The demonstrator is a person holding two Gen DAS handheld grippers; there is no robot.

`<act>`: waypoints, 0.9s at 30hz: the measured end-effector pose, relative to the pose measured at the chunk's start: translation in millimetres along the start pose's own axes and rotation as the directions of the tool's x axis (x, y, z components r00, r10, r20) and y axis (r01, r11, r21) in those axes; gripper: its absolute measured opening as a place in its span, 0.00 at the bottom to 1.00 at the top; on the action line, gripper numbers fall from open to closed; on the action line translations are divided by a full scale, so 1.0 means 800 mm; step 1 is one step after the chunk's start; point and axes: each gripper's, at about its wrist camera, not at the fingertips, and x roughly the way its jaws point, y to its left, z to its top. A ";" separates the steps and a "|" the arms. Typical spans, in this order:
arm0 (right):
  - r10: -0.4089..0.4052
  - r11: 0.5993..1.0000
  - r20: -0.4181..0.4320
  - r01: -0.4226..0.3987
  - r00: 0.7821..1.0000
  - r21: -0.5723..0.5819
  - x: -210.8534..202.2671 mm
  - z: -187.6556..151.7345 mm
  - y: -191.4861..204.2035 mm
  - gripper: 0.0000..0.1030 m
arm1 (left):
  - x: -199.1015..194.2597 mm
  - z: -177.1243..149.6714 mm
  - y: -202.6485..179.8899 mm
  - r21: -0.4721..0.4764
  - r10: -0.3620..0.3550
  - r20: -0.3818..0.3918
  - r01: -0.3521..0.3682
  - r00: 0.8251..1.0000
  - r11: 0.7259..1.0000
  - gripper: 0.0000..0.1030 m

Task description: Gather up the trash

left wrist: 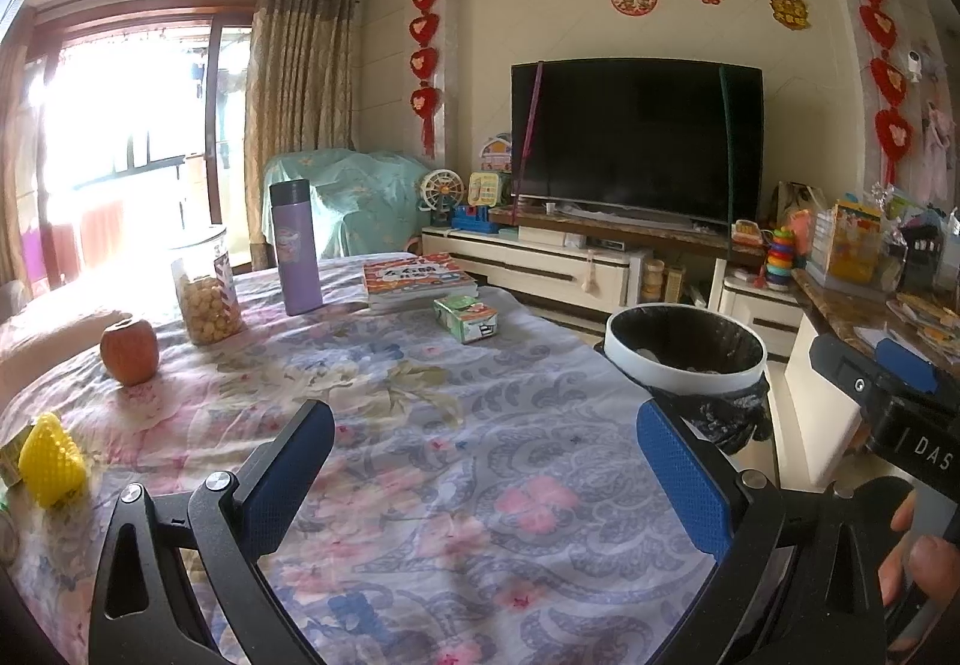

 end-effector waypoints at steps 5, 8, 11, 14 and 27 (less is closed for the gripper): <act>-0.001 1.000 -0.001 0.001 1.000 0.000 0.000 0.000 0.000 1.00 | 0.000 0.001 0.001 -0.003 -0.006 -0.005 0.006 1.000 1.000 0.99; 0.001 1.000 -0.001 -0.001 1.000 0.001 0.000 0.000 0.000 1.00 | 0.001 0.002 0.002 -0.002 -0.003 -0.005 0.003 1.000 1.000 0.99; 0.001 1.000 0.000 -0.001 1.000 0.000 0.000 -0.001 0.000 1.00 | 0.001 0.001 0.001 -0.003 -0.005 -0.004 0.005 1.000 1.000 0.99; 0.002 1.000 0.001 -0.002 1.000 0.001 0.000 0.000 0.000 1.00 | 0.001 0.001 0.002 -0.005 -0.010 -0.007 0.010 1.000 1.000 0.99; 0.014 1.000 0.011 -0.014 1.000 0.003 -0.004 0.006 0.004 1.00 | 0.004 0.000 0.004 0.003 -0.009 -0.007 0.009 1.000 1.000 0.99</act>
